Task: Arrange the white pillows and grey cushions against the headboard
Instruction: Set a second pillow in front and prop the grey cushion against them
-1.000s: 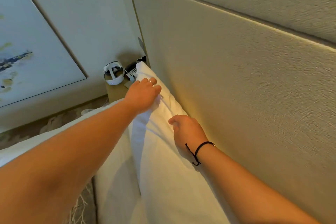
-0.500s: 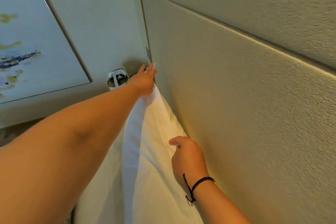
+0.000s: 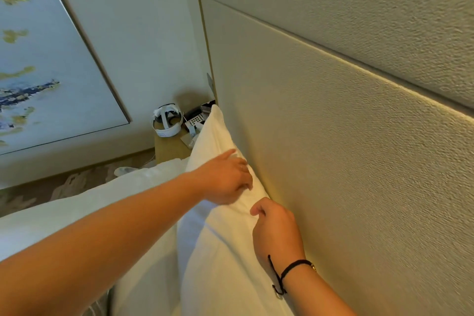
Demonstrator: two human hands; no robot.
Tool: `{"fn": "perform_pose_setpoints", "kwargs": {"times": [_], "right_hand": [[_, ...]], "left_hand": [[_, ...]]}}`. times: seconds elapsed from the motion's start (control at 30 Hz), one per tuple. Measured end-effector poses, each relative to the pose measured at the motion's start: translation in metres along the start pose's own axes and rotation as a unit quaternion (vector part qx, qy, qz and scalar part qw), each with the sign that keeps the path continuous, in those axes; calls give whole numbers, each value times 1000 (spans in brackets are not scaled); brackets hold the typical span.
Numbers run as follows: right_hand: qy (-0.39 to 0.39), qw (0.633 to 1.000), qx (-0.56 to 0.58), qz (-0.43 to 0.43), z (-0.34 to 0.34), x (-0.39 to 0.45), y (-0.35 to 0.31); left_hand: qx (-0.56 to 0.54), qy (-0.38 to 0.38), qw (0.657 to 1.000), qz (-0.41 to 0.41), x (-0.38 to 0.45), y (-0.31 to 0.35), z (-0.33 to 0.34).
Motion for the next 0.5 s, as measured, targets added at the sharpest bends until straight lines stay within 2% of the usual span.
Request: {"fn": "perform_pose_setpoints", "kwargs": {"times": [0.1,0.27,0.37,0.5], "right_hand": [[-2,1000,24,8,-6,-21,1],[-59,997,21,36,-16,-78,33],[-62,996,15,62,-32,-112,55],[-58,996,-54,43,-44,-146,59]], "left_hand": [[-13,29,999,32,-15,23,-18],[104,101,986,79,-32,38,-52],[79,84,990,83,-36,45,-48],[33,81,992,93,-39,69,-42]]}}
Point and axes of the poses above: each hand's wrist, its own x-axis towards the middle knuckle, its own z-axis out of the palm, y = z × x, the point moved 10 cm from there along x, towards the middle knuckle, and after that the axes turned 4 degrees about z, right-handed, at the moved point
